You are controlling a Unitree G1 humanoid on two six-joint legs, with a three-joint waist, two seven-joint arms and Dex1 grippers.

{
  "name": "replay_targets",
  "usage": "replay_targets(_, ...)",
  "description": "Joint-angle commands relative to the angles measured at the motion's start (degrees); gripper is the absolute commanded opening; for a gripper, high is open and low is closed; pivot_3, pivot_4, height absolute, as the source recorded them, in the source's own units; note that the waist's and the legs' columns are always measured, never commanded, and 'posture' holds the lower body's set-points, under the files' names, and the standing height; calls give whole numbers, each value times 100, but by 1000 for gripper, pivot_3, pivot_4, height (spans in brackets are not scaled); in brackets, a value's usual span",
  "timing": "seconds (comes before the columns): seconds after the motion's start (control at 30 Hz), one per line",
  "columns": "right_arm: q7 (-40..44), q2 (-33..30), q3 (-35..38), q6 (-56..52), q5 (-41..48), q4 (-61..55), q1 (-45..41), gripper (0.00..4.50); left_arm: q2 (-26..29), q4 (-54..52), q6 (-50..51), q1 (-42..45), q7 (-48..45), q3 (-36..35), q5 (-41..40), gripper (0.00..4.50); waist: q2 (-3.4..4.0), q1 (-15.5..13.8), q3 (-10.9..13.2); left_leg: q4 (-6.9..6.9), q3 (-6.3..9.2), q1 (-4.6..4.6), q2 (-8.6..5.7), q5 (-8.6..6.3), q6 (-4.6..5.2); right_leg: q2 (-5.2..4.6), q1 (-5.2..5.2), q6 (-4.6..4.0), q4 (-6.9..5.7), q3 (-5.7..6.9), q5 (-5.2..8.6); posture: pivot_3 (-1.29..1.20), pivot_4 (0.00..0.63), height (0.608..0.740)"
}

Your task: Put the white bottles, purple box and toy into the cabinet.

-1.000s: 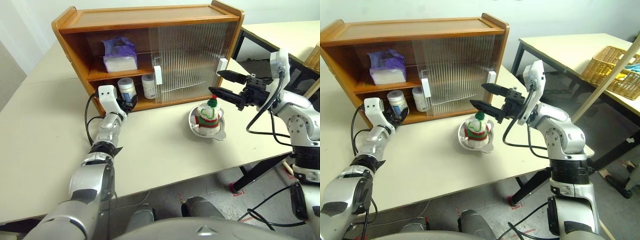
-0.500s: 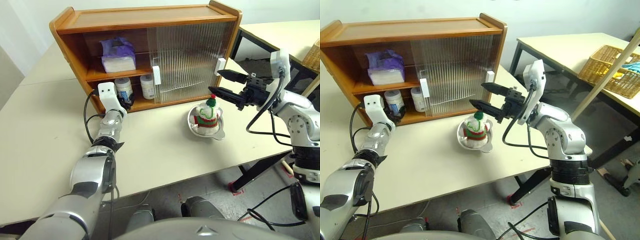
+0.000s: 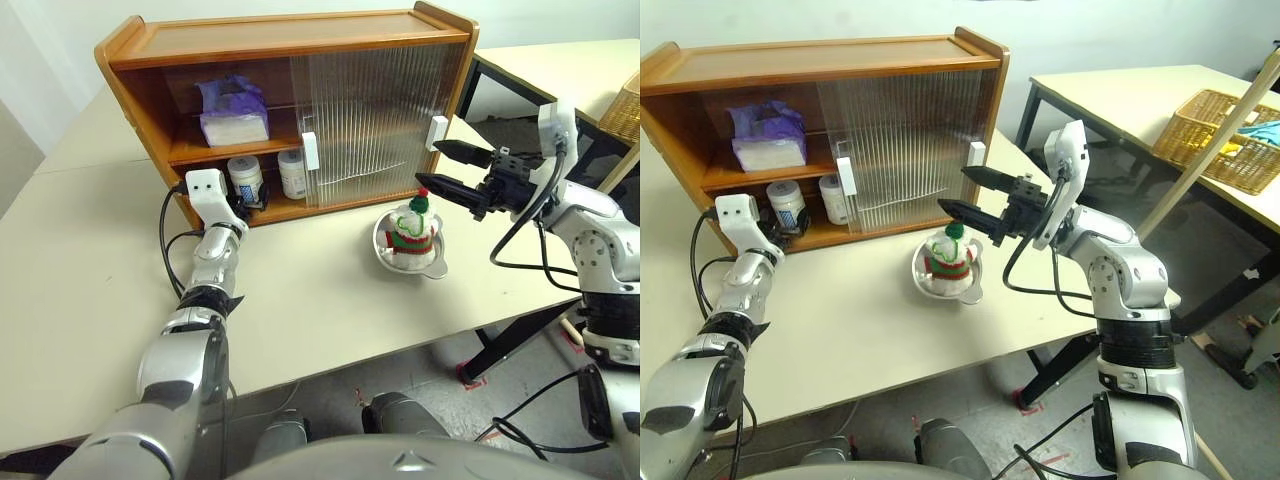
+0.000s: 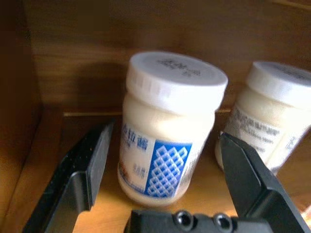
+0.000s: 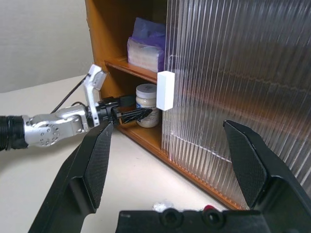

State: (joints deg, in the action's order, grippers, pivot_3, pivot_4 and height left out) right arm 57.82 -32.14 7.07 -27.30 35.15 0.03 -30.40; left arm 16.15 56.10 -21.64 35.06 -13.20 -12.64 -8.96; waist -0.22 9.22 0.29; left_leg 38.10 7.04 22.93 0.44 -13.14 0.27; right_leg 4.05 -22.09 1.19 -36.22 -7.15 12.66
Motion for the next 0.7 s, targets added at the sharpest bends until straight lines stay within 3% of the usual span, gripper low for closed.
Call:
replay_targets(0.03,71,35,-89,85,-64,89,-96,4500,-87,-883,282,-455,-26,71,-26,4480,0,-11,0,1,0,1,0,0,0,0,0,0,0,1,0,-172,0,740)
replay_targets(0.27,98,85,-128,160,-72,166,-133,4500,-224,-3103,1341,-1482,-495,395,-271,4480,0,-80,0,1,-1,-1,-4,-1,-3,0,3,-6,-1,5,3,-168,0,740)
replay_targets(0.3,100,90,-134,168,-73,171,-133,4500,-243,-3429,1516,-1593,-633,506,-333,4299,0,-96,0,1,-1,-1,-4,-1,-4,0,4,-7,-1,5,3,-163,0,740)
replay_targets(0.37,104,97,-139,180,-73,185,-138,4500,-325,-4048,1921,-1741,-814,750,-425,3824,0,-135,0,1,-1,-2,-5,-3,-8,0,3,-11,-1,6,4,-163,0,740)
replay_targets(0.53,129,112,-135,216,-79,192,-112,4500,-693,-4917,2570,-1656,-812,1276,-386,2117,0,-220,0,4,-1,-3,-4,-6,-13,-3,4,-20,-1,3,4,-170,0,740)
replay_targets(0.7,115,124,-135,250,-90,228,-136,4500,-1047,-4986,2959,-1146,-753,1595,-291,349,-1,-271,0,12,0,-6,-2,-6,-13,-8,11,-21,-2,0,3,-174,0,740)
